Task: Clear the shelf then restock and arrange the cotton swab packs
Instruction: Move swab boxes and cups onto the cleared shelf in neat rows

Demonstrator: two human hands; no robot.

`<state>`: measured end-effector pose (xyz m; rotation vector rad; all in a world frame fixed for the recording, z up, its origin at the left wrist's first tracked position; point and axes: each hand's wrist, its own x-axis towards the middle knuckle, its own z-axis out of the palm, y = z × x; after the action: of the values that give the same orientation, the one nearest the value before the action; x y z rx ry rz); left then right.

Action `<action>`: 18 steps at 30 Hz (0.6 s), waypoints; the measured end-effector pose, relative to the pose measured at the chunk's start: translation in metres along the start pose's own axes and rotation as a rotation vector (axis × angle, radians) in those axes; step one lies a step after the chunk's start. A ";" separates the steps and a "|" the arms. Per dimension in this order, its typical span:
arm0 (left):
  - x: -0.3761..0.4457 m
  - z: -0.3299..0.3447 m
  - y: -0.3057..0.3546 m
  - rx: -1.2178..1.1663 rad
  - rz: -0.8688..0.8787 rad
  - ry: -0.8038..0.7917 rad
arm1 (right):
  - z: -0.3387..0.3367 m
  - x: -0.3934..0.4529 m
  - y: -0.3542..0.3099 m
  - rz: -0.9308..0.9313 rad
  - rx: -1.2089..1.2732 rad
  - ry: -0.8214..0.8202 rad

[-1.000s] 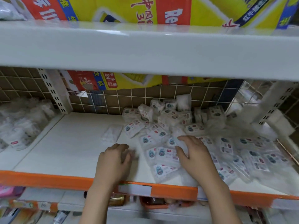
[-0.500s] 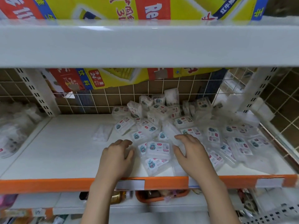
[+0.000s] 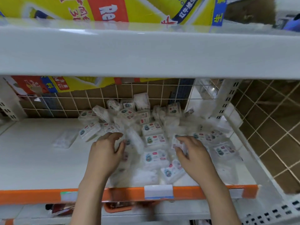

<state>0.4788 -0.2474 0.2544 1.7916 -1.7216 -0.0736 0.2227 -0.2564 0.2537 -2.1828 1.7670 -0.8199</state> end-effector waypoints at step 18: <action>-0.017 0.049 0.089 0.052 0.110 -0.053 | -0.026 0.070 0.100 0.191 -0.107 -0.329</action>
<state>0.3760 -0.2462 0.2512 1.7426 -1.8723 -0.0302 0.1339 -0.3442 0.2453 -2.0269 1.8443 -0.3090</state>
